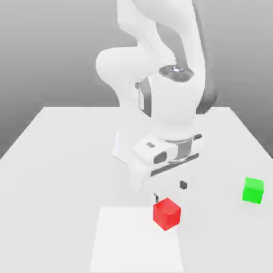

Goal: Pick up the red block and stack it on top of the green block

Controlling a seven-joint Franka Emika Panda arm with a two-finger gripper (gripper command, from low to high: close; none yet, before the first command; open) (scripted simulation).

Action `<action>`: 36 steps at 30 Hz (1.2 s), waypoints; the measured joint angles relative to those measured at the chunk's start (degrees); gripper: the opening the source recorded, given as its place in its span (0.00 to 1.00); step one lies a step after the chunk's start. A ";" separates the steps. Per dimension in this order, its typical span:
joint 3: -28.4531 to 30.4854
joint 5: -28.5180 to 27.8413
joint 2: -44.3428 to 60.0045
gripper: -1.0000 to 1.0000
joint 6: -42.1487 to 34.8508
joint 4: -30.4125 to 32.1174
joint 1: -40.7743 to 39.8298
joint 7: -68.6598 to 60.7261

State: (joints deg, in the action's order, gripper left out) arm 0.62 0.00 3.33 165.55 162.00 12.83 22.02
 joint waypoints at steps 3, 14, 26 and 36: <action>-0.25 0.17 6.23 0.50 5.31 -0.75 -0.17 -0.20; -0.40 -0.16 3.81 0.00 3.19 -0.39 -0.38 0.03; -10.95 0.49 -5.12 0.00 -11.33 -5.98 20.93 -9.88; -10.14 -5.08 6.21 1.00 -4.04 -9.77 31.69 -10.30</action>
State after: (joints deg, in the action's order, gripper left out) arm -9.52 -5.08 9.54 161.51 152.24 44.52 11.72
